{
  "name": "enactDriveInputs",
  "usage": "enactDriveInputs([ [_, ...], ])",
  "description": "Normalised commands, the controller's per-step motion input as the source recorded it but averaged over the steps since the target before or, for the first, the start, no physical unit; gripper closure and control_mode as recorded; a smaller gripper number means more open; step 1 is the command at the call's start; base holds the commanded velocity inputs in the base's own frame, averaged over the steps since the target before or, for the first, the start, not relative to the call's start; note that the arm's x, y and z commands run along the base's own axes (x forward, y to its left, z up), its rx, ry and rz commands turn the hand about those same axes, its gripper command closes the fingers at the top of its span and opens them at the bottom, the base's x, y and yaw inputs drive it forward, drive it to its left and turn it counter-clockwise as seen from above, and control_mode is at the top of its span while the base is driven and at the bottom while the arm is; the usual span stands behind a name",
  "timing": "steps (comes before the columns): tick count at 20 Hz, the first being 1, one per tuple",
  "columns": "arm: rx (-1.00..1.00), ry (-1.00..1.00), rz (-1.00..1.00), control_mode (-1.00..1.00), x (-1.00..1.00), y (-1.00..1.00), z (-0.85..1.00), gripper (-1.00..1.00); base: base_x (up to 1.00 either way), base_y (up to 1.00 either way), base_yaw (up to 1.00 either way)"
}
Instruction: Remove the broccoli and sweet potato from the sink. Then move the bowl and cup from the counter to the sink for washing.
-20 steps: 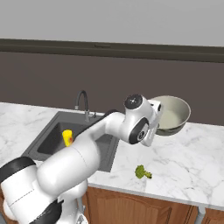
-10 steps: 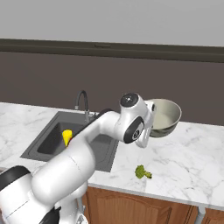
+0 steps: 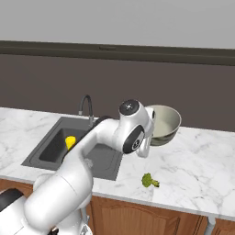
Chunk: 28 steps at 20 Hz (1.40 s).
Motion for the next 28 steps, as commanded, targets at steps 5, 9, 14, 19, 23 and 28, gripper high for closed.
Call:
enactDriveInputs([
  [5, 0.0, 0.01, 0.05, -1.0, -0.14, 0.27, 0.0, 1.0, 0.0, 0.0, 0.0],
  [9, 0.0, 0.01, 0.05, -1.0, -0.15, 0.28, 0.0, 1.0, 0.0, 0.0, 0.0],
  [14, 0.0, 0.02, 0.05, -1.0, -0.13, 0.27, 0.0, 1.0, 0.0, 0.0, 0.0],
  [19, 0.0, 0.05, 0.04, -1.0, -0.1, 0.3, 0.0, 1.0, 0.0, 0.0, 0.0],
  [23, 0.0, 0.06, 0.05, -1.0, -0.08, 0.29, 0.0, 1.0, 0.0, 0.0, 0.0],
  [28, 0.0, 0.08, 0.06, -1.0, -0.05, 0.27, 0.0, 1.0, 0.0, 0.0, 0.0],
])
